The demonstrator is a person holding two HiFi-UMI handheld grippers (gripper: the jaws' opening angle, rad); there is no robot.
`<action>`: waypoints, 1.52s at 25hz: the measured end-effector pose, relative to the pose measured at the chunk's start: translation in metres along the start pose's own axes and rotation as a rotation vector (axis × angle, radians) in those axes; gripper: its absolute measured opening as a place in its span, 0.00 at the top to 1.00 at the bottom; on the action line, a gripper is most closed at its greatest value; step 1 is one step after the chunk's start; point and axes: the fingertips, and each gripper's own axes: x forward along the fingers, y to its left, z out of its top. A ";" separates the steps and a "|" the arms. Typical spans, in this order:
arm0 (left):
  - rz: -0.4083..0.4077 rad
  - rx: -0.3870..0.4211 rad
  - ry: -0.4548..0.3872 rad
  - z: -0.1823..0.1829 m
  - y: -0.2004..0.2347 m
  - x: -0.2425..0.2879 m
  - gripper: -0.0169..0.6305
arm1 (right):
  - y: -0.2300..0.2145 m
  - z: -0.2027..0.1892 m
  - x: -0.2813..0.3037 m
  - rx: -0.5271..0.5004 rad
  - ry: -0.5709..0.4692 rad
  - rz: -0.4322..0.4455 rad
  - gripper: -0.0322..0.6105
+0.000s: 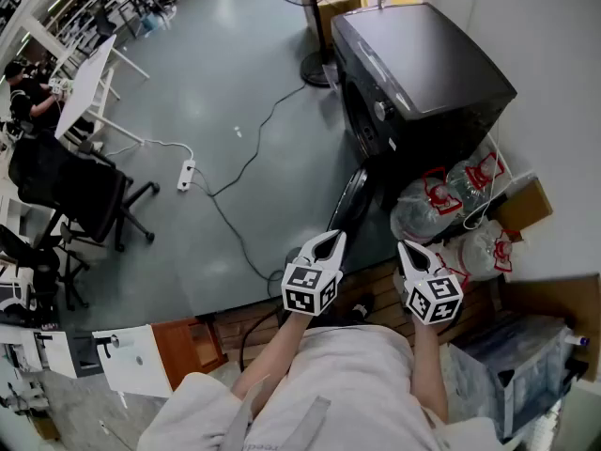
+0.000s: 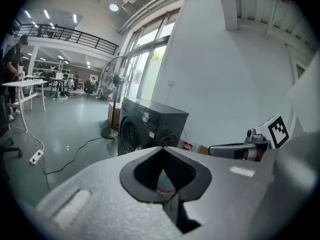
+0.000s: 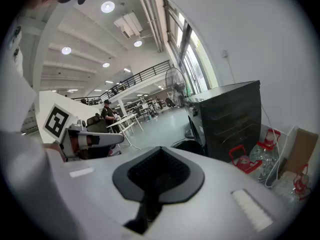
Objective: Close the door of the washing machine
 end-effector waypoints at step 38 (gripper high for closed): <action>0.178 0.300 0.425 -0.120 0.092 0.129 0.75 | 0.012 -0.009 0.104 -1.189 0.359 0.471 0.95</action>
